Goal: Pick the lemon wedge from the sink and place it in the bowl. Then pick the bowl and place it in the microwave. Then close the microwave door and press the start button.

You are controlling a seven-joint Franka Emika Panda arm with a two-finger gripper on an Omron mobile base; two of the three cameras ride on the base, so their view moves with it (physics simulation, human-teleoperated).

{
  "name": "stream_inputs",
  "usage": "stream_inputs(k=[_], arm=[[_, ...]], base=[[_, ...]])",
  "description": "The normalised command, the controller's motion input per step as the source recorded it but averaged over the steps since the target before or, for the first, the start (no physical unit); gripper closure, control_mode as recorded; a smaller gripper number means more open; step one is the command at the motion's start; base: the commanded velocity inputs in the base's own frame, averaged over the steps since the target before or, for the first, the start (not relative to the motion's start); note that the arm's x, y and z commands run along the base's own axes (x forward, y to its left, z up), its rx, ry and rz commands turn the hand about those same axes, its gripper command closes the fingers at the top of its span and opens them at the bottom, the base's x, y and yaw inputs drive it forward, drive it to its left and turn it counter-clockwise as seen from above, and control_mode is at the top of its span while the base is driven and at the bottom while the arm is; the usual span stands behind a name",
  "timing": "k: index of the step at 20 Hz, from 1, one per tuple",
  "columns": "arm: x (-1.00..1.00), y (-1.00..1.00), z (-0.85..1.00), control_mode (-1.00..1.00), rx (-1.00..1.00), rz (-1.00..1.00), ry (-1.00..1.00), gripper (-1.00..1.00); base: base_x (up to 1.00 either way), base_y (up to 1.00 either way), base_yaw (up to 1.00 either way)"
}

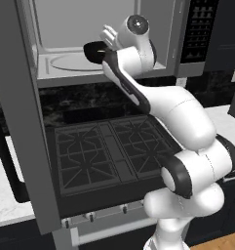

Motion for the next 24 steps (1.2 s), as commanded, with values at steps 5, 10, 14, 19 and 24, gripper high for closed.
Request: stream_inputs(k=[5, 10, 14, 19, 24], arm=[[-0.96, -0.01, -0.06, -1.00, -0.17, 0.00, -0.16, -1.00], [-0.90, -0.21, 0.00, -1.00, -0.22, 0.00, -0.09, -1.00], [-0.58, -0.23, -0.01, -1.00, -0.29, 0.00, -0.05, -1.00], [-0.51, -0.08, 0.00, -1.00, -0.36, 0.00, -0.09, -1.00], [-0.44, 0.00, -0.05, -1.00, -0.39, 0.00, -0.12, -1.00]], base=[[0.00, 0.00, 0.00], [0.00, 0.00, 0.00], [0.00, 0.00, 0.00], [0.00, 0.00, 0.00], [0.00, 0.00, 0.00]])
